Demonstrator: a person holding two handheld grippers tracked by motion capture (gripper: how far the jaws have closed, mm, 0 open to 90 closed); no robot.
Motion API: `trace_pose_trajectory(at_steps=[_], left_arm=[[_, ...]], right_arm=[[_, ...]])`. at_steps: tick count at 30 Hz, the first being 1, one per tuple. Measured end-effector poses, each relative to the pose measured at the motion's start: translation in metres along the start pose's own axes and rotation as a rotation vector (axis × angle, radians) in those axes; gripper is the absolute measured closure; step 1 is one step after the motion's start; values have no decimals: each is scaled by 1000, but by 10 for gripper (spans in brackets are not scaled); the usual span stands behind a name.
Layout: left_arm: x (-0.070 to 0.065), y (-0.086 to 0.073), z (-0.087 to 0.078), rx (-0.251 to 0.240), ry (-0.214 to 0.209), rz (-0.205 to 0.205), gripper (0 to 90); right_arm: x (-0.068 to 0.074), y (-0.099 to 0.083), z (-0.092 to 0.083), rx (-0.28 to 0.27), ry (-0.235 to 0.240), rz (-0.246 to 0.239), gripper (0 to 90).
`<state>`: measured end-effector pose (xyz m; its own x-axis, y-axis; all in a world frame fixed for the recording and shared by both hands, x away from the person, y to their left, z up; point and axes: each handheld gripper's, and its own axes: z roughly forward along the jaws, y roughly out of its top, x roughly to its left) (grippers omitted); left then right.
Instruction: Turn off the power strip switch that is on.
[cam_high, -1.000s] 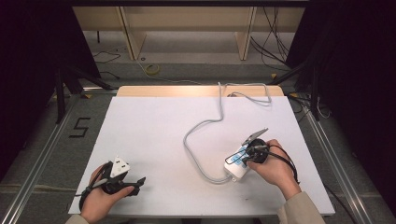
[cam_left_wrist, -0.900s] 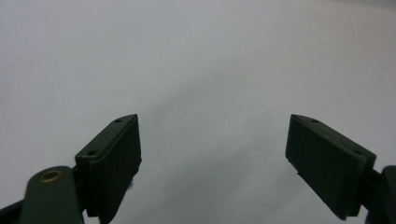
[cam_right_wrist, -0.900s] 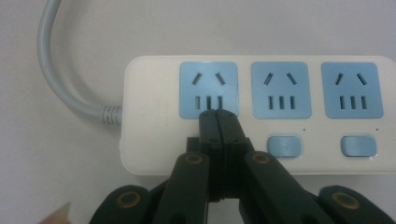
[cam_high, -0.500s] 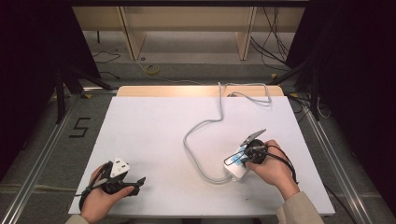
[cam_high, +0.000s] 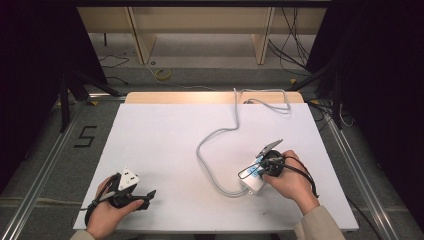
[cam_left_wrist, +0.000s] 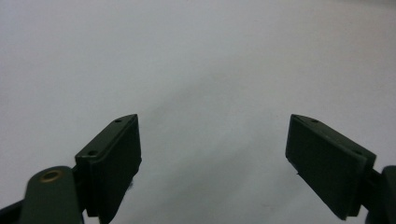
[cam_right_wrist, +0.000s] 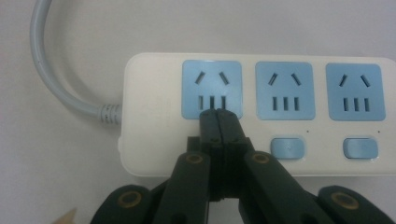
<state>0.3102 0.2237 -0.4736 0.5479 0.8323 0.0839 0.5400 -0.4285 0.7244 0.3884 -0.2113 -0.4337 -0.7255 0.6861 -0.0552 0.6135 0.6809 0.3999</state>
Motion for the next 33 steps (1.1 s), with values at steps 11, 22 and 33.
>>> trace_pose_trajectory(at_steps=[11, 22, 33], left_arm=[[0, 0, 0, 0, -1, 0, 179], [-1, 0, 1, 0, -2, -2, 179], [0, 0, 0, 3, -1, 3, 180]], right_arm=[[0, 0, 0, -1, 0, 5, 900], [1, -1, 0, 1, -2, 9, 900], [1, -1, 1, -3, 8, 17, 900]])
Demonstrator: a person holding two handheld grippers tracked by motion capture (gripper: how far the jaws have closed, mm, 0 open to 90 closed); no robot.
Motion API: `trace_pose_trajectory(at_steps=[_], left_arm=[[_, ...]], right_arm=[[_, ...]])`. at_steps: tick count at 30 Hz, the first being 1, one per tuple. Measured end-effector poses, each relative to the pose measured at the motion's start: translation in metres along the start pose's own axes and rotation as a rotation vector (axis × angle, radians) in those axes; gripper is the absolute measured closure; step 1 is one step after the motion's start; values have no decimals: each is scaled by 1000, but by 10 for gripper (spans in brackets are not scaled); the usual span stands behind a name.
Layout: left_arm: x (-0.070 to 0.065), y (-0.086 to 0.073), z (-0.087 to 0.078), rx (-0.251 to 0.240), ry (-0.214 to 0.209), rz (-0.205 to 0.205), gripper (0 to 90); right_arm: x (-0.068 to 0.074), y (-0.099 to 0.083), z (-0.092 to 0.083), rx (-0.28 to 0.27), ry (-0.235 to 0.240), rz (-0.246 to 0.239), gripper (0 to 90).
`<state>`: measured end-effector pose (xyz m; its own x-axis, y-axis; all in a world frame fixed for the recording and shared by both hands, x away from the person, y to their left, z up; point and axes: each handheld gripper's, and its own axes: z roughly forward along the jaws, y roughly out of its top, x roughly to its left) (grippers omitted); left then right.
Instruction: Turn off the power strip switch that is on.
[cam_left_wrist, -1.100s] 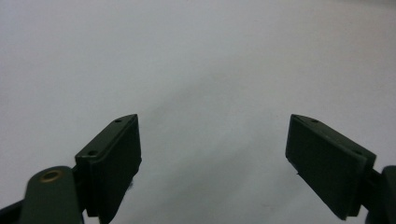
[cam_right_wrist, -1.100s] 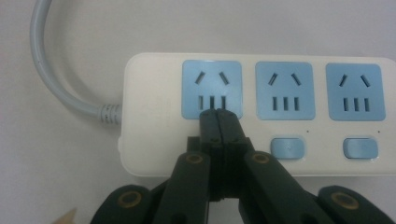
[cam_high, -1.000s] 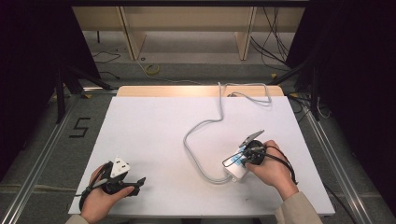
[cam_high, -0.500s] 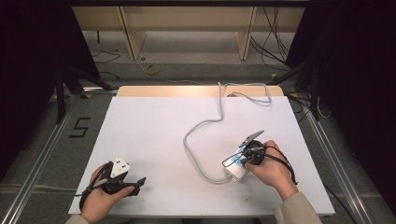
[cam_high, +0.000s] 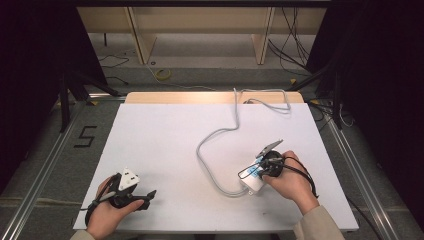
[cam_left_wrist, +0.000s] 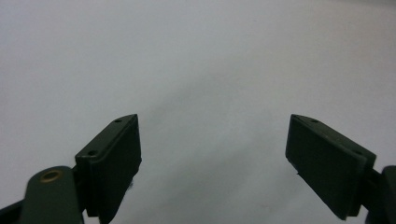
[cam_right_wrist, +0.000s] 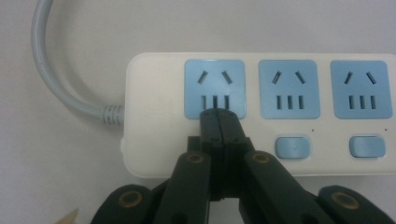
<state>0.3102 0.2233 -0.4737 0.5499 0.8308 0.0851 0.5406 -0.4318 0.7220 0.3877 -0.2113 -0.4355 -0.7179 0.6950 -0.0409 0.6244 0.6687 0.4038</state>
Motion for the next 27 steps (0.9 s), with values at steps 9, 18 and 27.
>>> trace_pose_trajectory(at_steps=[9, 18, 27], left_arm=[[0, 0, 1, -1, 0, -2, 179], [-1, 0, 1, 0, -1, 1, 179], [0, 0, 1, 1, -2, 4, 179]], right_arm=[[0, 0, 0, -2, -1, -1, 900], [0, 0, 0, -6, -1, -1, 900], [0, 0, 0, -2, -3, -2, 900]])
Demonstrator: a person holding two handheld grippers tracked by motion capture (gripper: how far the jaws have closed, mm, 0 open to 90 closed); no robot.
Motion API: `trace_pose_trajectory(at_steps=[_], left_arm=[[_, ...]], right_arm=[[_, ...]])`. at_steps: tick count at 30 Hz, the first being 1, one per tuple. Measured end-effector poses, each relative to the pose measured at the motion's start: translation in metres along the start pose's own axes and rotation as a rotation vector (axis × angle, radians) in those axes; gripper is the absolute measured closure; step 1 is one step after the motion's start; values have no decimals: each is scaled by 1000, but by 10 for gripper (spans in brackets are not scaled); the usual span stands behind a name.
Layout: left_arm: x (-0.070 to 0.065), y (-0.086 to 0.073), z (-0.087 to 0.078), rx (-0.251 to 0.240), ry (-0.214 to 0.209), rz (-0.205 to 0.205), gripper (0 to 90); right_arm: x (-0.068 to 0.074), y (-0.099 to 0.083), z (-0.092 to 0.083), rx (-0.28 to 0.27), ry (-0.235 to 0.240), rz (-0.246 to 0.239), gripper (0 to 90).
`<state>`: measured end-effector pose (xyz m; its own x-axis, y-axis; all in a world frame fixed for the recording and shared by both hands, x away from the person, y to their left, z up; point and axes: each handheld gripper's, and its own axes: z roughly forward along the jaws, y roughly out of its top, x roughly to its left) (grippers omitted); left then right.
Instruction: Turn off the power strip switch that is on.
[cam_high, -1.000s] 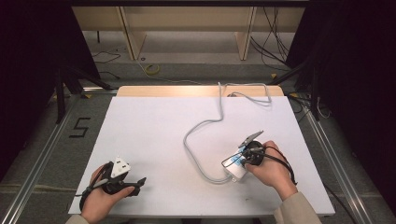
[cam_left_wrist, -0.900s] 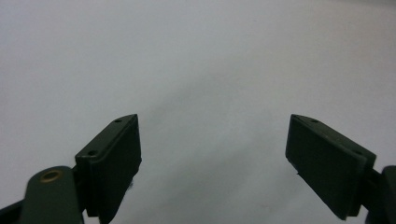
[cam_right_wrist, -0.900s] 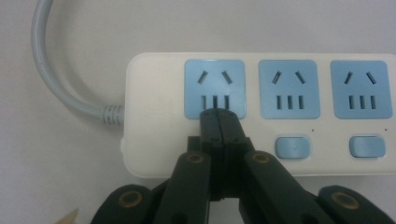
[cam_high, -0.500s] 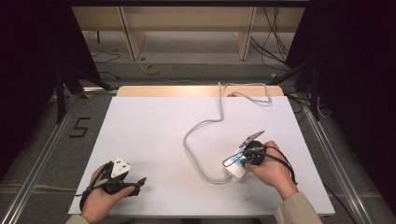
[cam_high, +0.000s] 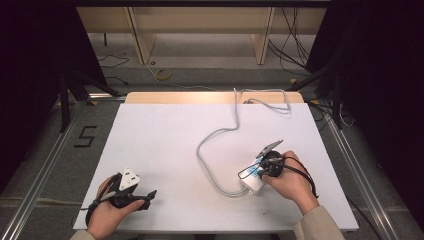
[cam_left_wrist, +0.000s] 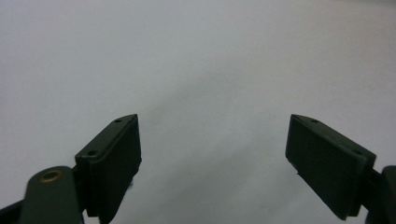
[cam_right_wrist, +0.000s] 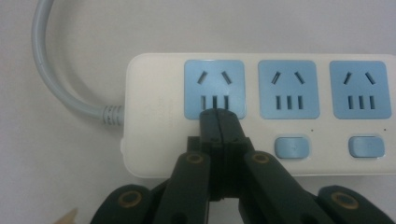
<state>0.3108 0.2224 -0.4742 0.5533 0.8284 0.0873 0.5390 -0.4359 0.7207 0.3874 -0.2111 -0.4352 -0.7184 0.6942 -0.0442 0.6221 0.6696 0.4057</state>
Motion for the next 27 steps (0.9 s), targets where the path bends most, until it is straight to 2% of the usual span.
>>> trace_pose_trajectory(at_steps=[27], left_arm=[[-1, 0, 1, 4, -3, -1, 180]], right_arm=[[-1, 0, 0, -1, 7, -6, 900]])
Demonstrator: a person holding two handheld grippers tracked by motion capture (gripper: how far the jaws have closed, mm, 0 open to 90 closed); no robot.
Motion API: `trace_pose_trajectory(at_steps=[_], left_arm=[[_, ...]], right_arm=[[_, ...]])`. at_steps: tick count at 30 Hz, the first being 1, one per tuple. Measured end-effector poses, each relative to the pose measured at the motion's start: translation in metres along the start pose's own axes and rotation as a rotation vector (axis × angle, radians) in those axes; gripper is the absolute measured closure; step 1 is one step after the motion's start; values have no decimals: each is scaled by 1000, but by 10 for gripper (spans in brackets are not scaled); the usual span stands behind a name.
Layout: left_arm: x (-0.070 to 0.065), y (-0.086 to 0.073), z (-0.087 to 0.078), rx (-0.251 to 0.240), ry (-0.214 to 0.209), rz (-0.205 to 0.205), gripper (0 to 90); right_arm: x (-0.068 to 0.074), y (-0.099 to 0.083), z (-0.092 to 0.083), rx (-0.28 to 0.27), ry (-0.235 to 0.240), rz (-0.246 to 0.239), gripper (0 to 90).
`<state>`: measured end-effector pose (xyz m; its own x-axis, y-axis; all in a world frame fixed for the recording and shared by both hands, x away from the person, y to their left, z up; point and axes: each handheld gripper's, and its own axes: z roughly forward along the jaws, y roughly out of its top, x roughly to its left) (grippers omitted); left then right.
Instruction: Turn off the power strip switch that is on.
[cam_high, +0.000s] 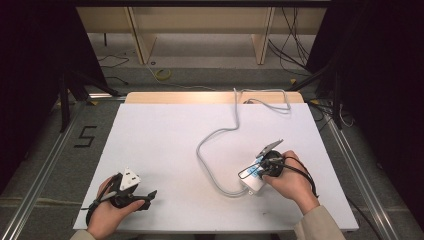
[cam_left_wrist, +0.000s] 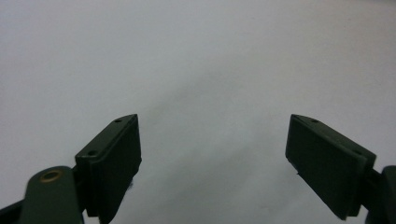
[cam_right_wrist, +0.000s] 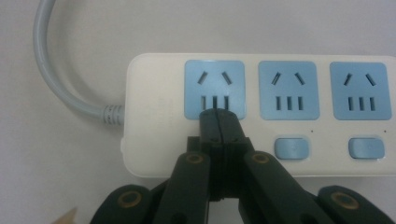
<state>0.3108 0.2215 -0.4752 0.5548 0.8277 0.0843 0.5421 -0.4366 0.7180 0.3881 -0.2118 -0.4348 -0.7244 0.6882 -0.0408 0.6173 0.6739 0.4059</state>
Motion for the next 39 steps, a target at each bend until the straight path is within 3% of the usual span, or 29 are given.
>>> trace_pose_trajectory(at_steps=[39], left_arm=[[1, 0, 0, -2, 3, -3, 179]], right_arm=[[-2, -2, -6, -16, -11, -10, 900]])
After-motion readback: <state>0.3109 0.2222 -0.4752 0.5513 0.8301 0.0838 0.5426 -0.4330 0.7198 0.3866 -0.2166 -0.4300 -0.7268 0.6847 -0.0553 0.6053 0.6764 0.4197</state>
